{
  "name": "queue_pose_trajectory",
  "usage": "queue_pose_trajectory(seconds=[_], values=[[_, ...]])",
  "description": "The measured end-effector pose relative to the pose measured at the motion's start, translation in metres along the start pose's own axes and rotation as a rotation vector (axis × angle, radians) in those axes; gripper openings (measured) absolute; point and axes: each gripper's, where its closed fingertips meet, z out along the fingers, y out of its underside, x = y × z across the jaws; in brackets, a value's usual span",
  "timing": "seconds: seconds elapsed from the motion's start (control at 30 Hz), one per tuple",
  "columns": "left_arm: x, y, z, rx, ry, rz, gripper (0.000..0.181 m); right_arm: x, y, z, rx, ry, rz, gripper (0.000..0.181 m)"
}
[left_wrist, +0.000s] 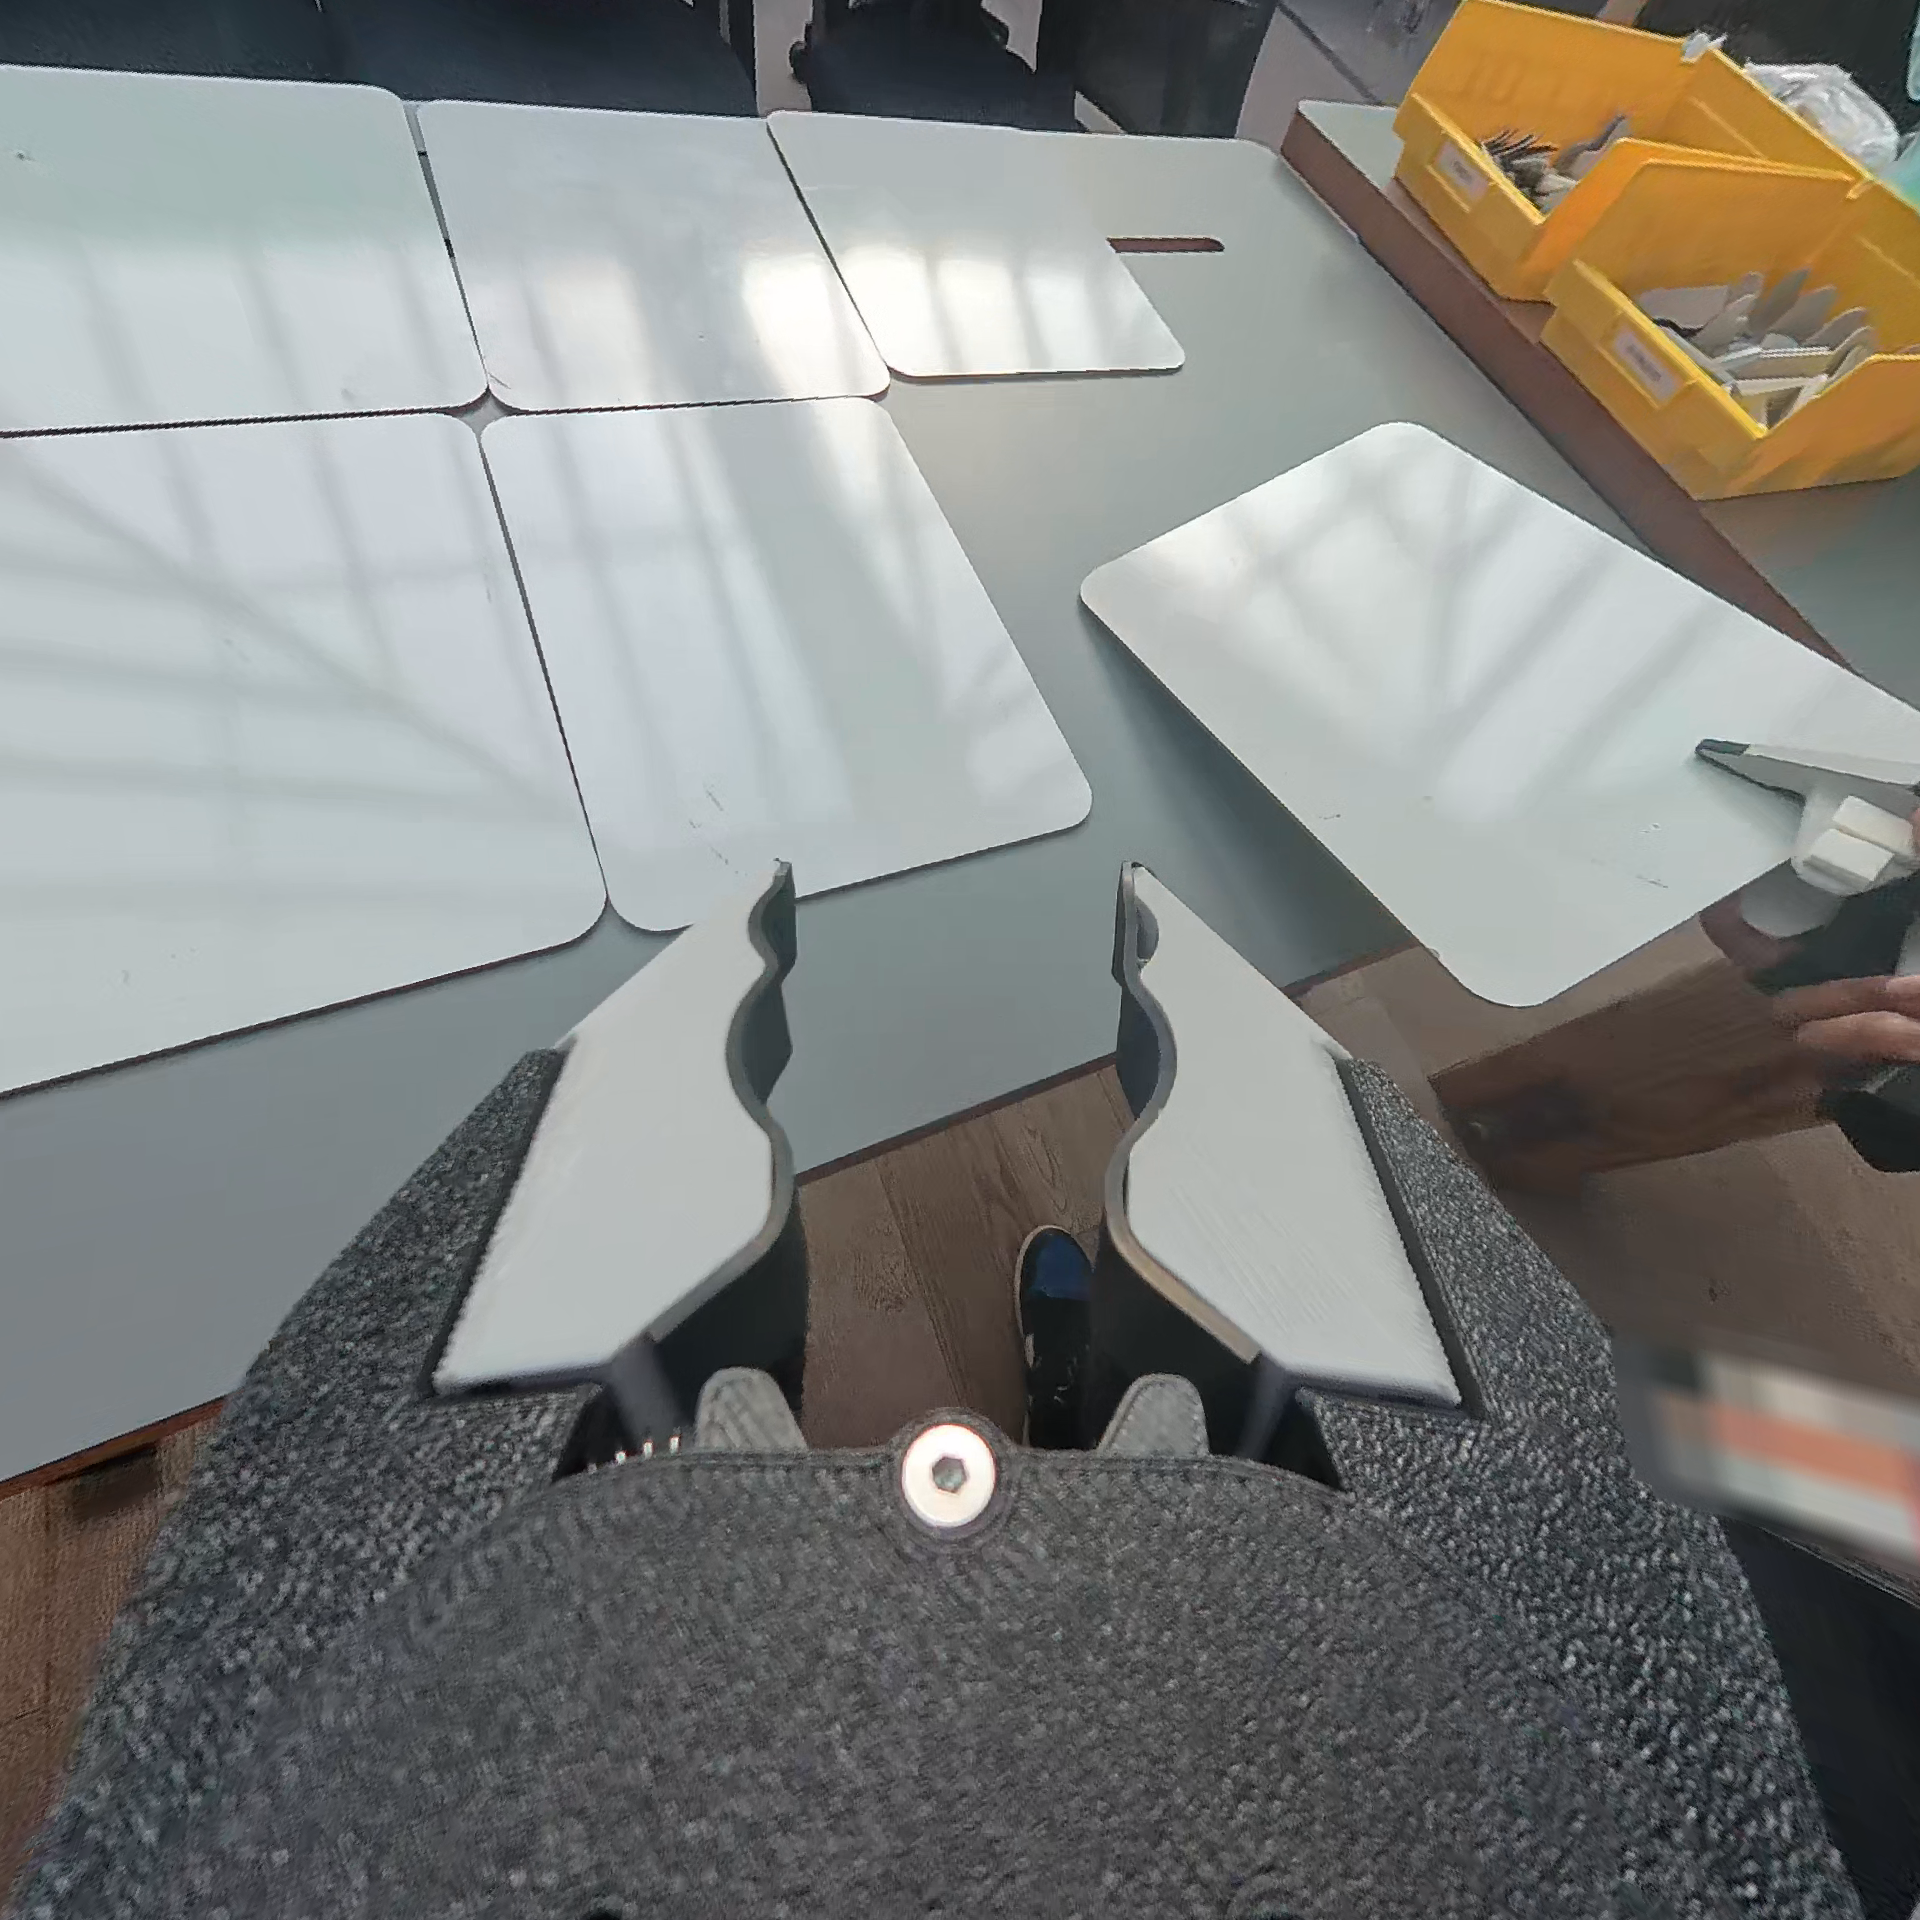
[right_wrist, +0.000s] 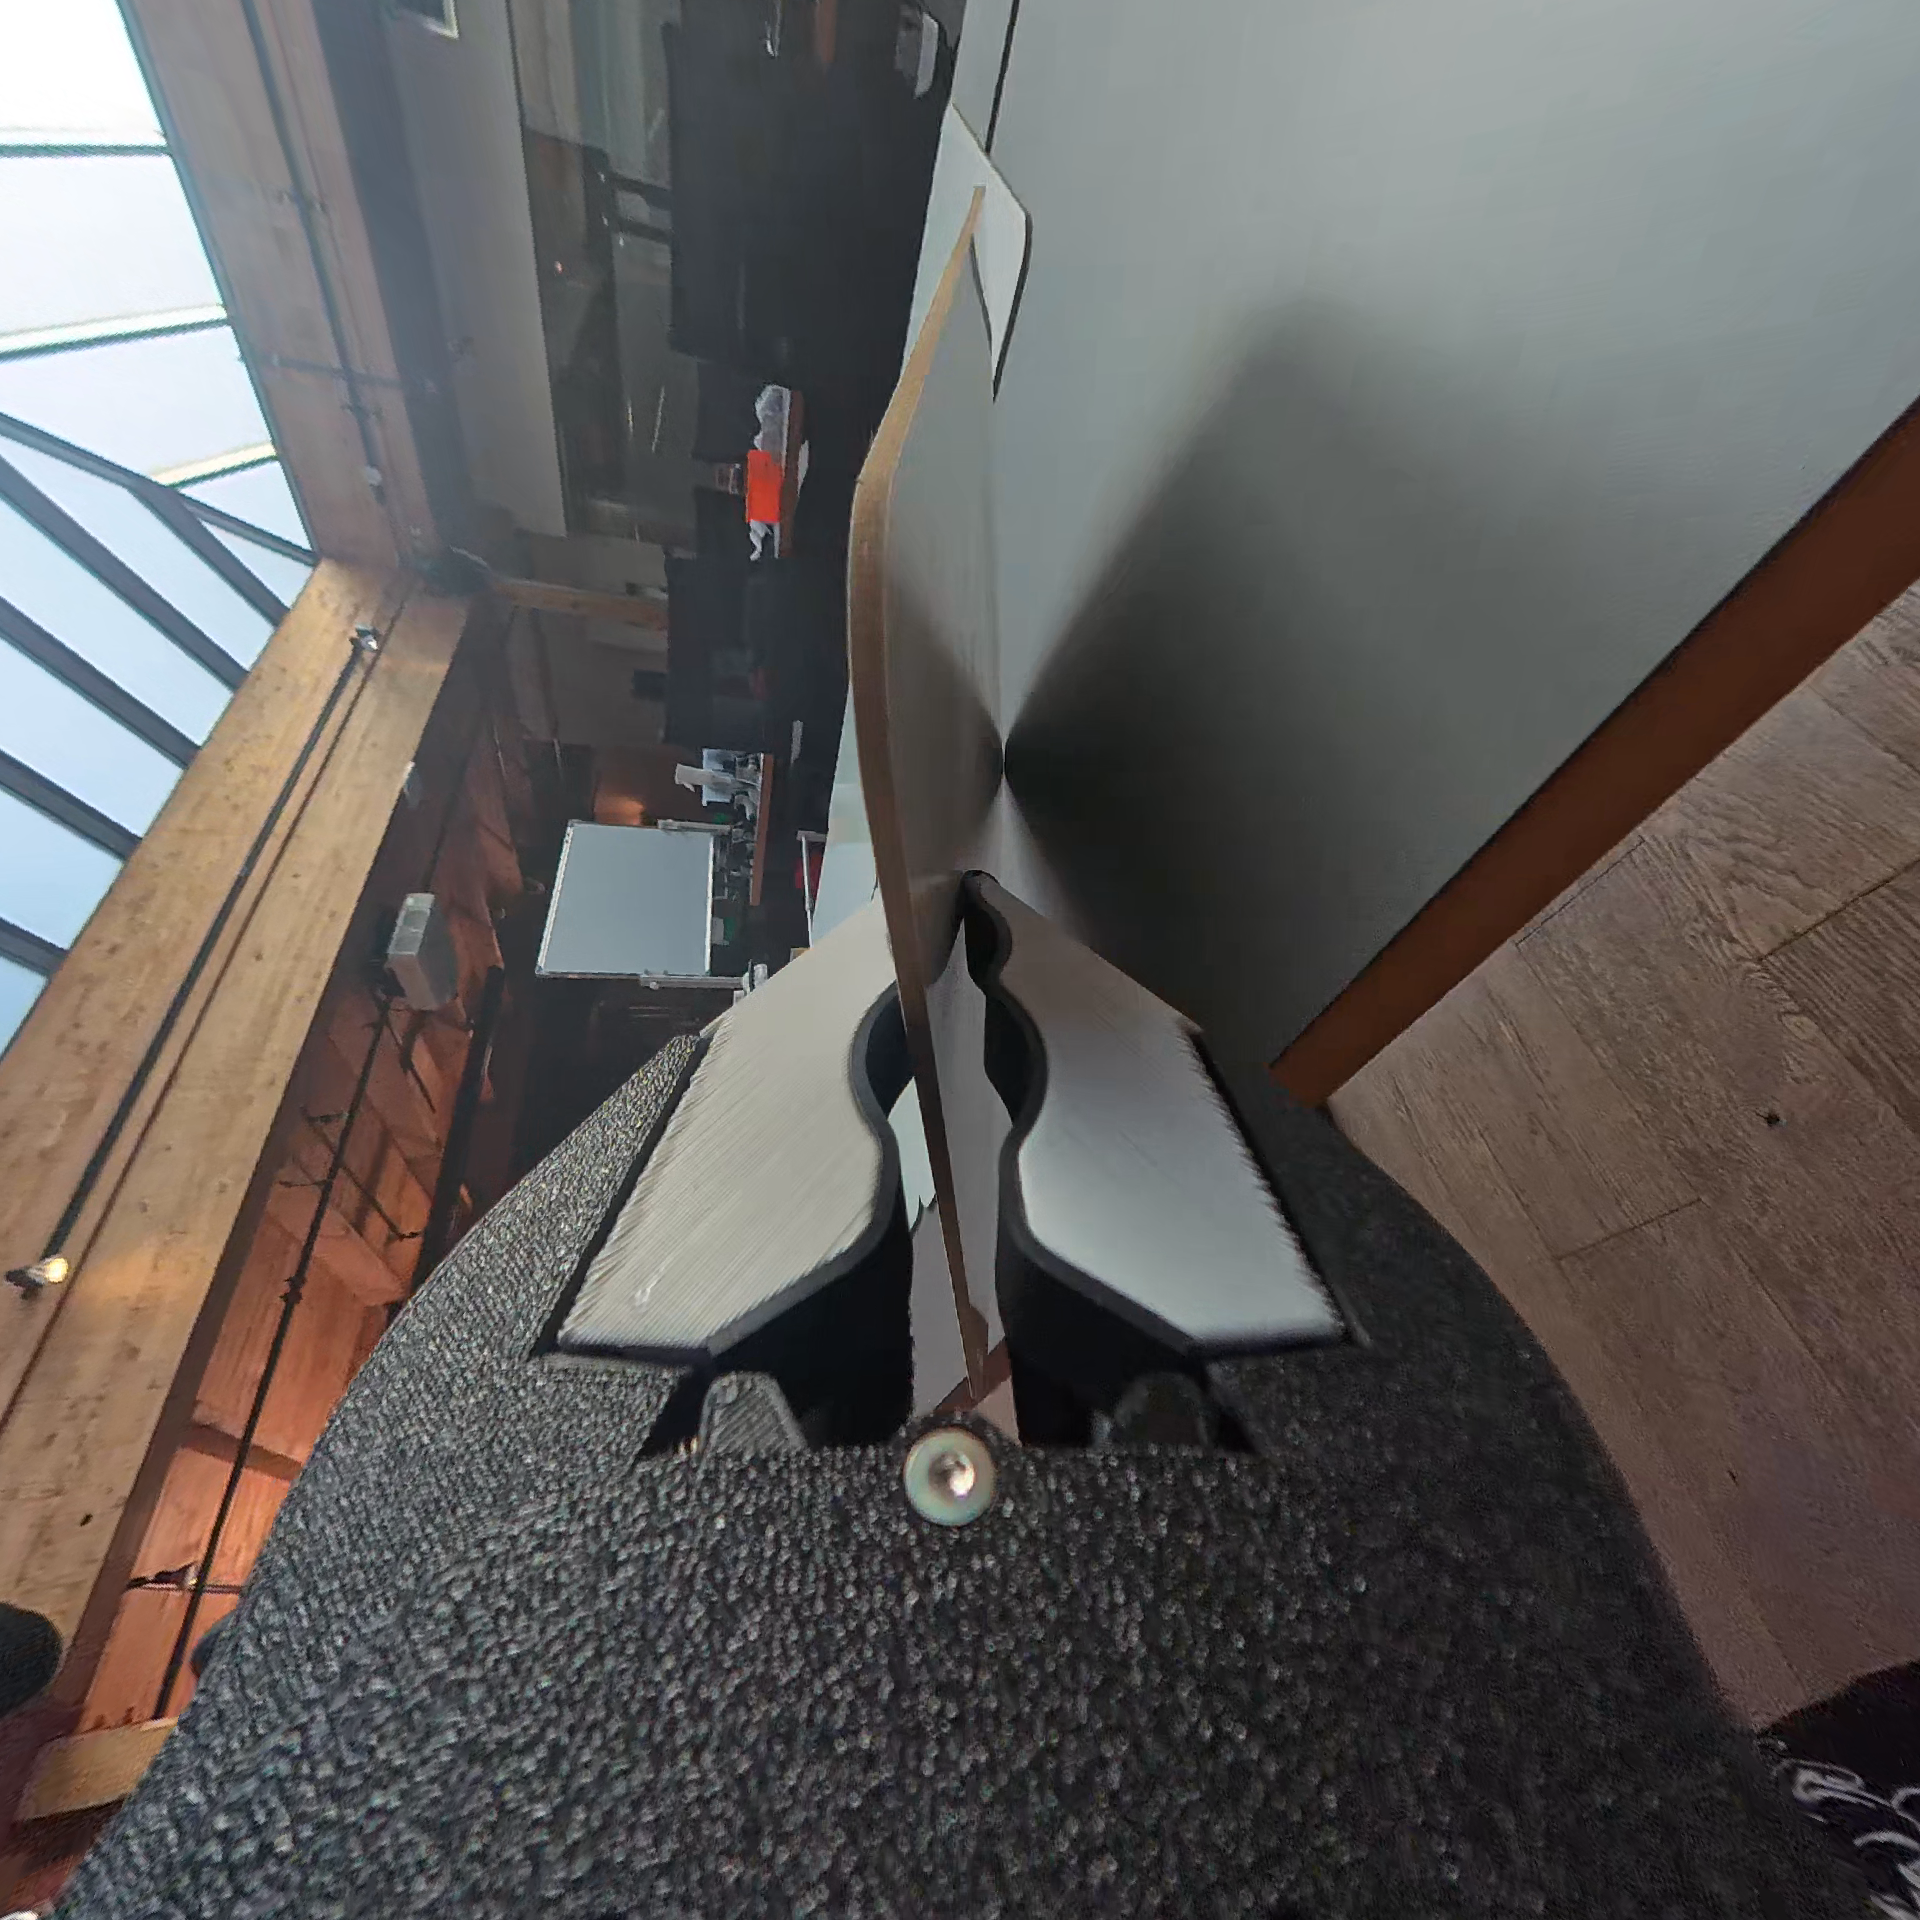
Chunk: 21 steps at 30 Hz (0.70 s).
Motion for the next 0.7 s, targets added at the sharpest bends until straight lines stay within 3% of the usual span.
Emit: queue_pose_trajectory(seconds=[0.2,0.3,0.5,0.7], values=[[0.003,-0.042,0.058,0.037,-0.004,-0.040,0.062,-0.025,-0.024,0.037,-0.029,-0.081,0.062,0.003],[0.008,-0.056,0.073,0.043,-0.010,-0.046,0.062,-0.043,-0.016,0.061,-0.072,-0.109,0.088,0.003],[0.000,-0.075,0.064,0.065,-0.074,-0.025,0.061,-0.055,0.049,0.138,-0.220,-0.077,0.176,0.003],[-0.044,-0.078,0.037,0.047,-0.143,0.010,0.061,-0.053,0.124,0.193,-0.267,-0.020,0.214,0.004]])
